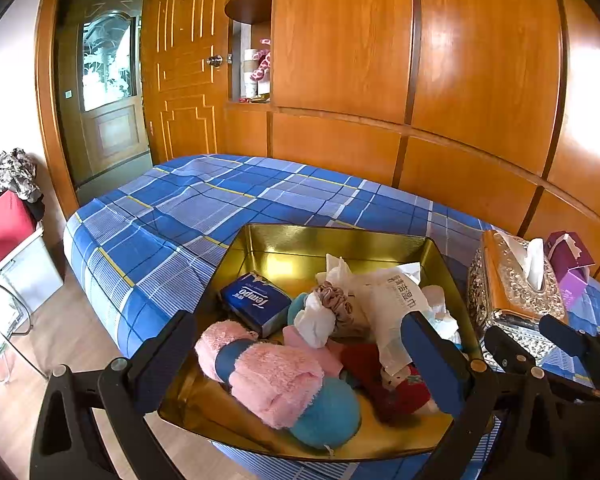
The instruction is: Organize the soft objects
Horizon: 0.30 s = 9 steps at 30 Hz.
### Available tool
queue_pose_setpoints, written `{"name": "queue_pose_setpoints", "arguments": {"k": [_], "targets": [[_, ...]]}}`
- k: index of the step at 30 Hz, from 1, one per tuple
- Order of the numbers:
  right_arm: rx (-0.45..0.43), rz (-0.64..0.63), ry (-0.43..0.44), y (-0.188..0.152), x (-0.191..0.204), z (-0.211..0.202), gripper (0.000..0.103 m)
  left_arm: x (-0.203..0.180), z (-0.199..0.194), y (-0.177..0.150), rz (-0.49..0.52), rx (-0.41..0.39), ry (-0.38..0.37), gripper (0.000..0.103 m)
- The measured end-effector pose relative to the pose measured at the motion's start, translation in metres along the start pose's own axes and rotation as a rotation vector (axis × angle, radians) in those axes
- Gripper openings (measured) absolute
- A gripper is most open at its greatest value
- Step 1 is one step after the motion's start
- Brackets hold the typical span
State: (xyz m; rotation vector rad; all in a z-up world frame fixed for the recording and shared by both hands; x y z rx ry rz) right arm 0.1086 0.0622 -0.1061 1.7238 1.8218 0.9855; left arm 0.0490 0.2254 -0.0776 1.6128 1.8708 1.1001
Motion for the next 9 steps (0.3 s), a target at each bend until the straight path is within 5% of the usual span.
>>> {"name": "queue_pose_setpoints", "arguments": {"k": [9], "targets": [[-0.014, 0.010, 0.000, 0.0028, -0.0036, -0.0034, 0.070, 0.0005, -0.0028, 0.0018, 0.011, -0.026, 0.012, 0.103]]}}
Point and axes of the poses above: each gripper's, at about its wrist camera, not at the fingertips, and z roughly the way its jaws point, x to its left, y to its top, the point moved 10 cm from there along z, roughly the way its jaws point, and after that the axes turned 15 degrees about z, right-handed, at the moved point
